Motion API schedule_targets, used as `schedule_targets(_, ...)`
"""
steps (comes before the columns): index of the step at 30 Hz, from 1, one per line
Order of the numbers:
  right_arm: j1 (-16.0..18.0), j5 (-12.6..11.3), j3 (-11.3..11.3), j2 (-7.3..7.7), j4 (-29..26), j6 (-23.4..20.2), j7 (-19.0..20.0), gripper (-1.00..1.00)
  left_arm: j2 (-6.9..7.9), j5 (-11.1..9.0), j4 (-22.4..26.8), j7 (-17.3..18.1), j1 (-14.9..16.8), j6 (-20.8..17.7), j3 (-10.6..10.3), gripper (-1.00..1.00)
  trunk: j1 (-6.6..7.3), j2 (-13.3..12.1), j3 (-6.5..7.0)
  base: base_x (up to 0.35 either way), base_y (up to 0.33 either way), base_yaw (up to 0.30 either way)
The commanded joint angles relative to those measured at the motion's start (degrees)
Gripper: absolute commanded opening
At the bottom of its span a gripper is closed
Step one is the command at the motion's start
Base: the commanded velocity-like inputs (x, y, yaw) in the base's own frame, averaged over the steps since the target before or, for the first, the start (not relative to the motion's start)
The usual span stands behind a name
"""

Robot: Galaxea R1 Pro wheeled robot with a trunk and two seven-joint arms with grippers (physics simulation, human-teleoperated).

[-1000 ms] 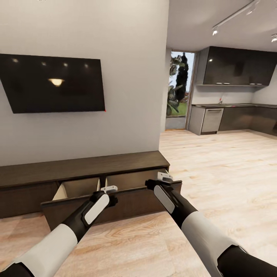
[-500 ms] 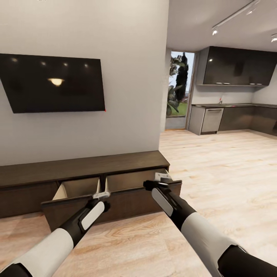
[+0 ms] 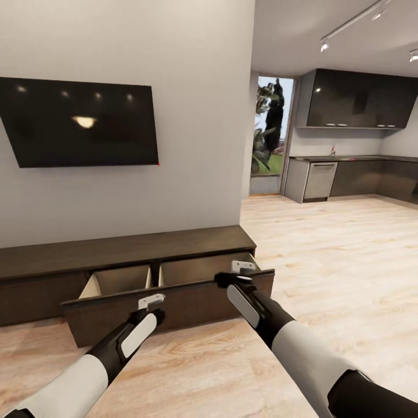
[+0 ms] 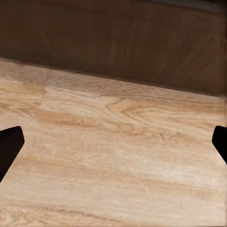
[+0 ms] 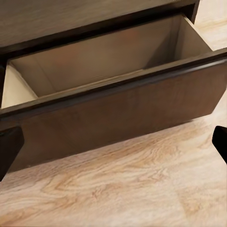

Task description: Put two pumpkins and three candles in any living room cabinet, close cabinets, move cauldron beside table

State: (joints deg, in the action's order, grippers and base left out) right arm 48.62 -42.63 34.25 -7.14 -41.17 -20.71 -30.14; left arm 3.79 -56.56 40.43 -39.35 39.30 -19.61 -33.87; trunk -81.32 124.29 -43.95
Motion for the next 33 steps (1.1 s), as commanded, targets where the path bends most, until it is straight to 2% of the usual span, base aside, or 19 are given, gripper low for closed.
schedule_targets(1, 0.07, -0.31, 1.25, -0.02, -0.14, -0.07, -0.47, 1.00, 0.10, -0.22, 0.16, 1.47, 0.06, -0.11, -0.56, 1.00, -0.22, 0.45, -0.25, 0.000, 0.000, 0.000)
schedule_targets(5, 0.07, -0.20, 3.28, 0.10, -0.29, 0.12, -0.48, 1.00, 0.11, -0.12, 0.25, 6.56, 0.06, -0.04, -0.97, 1.00, -1.10, 2.05, -0.97, 0.000, 0.000, 0.000)
schedule_targets(8, 0.07, -0.23, 3.80, 0.10, -0.24, 0.04, -0.49, 1.00, 0.14, -0.06, 0.11, 8.18, 0.06, 0.00, -1.16, 1.00, -1.75, 3.26, -1.51, 0.000, 0.000, 0.000)
schedule_targets(12, 0.07, -0.21, 3.96, 0.06, -0.18, 0.12, -0.52, 1.00, 0.14, -0.05, 0.16, 8.71, 0.06, 0.01, -1.81, 1.00, -2.63, 4.86, -2.22, 0.000, 0.000, 0.000)
schedule_targets(15, 0.07, -0.18, 4.04, 0.13, -0.22, 0.19, -0.51, 1.00, 0.76, -0.04, 0.17, 8.81, 0.06, 0.01, -2.20, 1.00, -3.29, 6.06, -2.76, 0.000, 0.000, 0.000)
schedule_targets(24, 0.07, -0.17, 4.09, 0.44, -0.12, 0.16, -0.54, 1.00, 1.61, -0.04, 0.26, 8.74, 0.08, 0.01, -2.24, 1.00, -5.27, 9.67, -4.38, 0.000, 0.000, 0.000)
schedule_targets(28, 0.07, -0.17, 6.65, 0.41, 0.06, 0.31, -0.14, 1.00, 1.75, -0.04, 0.26, 8.68, 0.07, 0.01, -2.25, 1.00, -6.15, 11.28, -5.10, 0.000, 0.000, 0.000)
schedule_targets(29, 0.07, -0.17, 8.32, 0.39, 0.15, 0.60, 0.46, 1.00, 1.88, -0.04, 0.26, 8.67, 0.07, 0.01, -2.25, 1.00, -6.37, 11.68, -5.28, 0.000, 0.000, 0.000)
schedule_targets(30, 0.07, -0.17, 8.84, 0.39, 0.20, 0.88, 0.66, 1.00, 1.91, -0.04, 0.26, 8.66, 0.07, 0.01, -2.25, 1.00, -6.59, 12.08, -5.46, 0.000, 0.000, 0.000)
schedule_targets(33, 0.07, -0.23, 10.82, 0.32, 1.07, 3.24, 1.28, 1.00, 2.00, -0.04, 0.26, 8.62, 0.08, 0.01, -2.31, 1.00, -7.25, 13.28, -5.99, 0.000, 0.000, 0.000)
